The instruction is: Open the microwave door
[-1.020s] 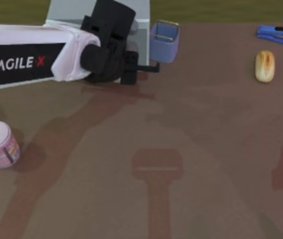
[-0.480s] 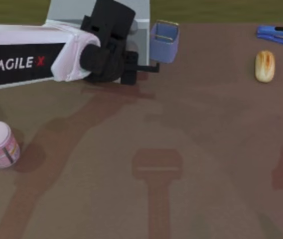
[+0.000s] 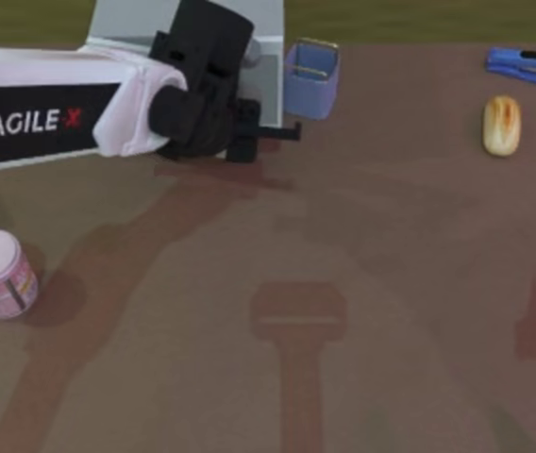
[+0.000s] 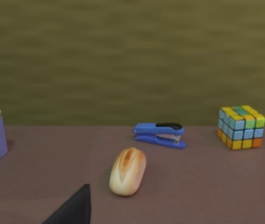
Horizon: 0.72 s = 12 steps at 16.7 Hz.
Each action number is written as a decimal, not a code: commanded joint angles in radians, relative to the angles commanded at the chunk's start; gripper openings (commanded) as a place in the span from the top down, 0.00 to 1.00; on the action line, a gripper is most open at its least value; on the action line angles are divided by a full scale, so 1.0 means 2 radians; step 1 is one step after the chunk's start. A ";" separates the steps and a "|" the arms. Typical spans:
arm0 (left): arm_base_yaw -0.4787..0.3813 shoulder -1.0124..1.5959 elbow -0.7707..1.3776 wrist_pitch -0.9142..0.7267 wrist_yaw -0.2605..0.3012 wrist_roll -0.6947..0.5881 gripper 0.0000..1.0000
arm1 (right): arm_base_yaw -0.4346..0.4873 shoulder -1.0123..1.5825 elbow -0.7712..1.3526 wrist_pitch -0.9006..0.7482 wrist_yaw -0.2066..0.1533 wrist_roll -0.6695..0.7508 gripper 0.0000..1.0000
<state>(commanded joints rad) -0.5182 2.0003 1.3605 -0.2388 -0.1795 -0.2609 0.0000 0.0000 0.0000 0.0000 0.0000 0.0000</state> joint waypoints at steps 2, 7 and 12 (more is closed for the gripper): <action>0.004 -0.007 -0.008 0.005 0.005 0.008 1.00 | 0.000 0.000 0.000 0.000 0.000 0.000 0.00; 0.008 -0.014 -0.020 0.011 0.013 0.021 1.00 | 0.000 0.000 0.000 0.000 0.000 0.000 0.00; 0.008 -0.014 -0.020 0.011 0.013 0.021 1.00 | 0.000 0.000 0.000 0.000 0.000 0.000 0.00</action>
<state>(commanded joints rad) -0.5024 1.9731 1.3209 -0.2177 -0.1530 -0.2195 0.0000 0.0000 0.0000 0.0000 0.0000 0.0000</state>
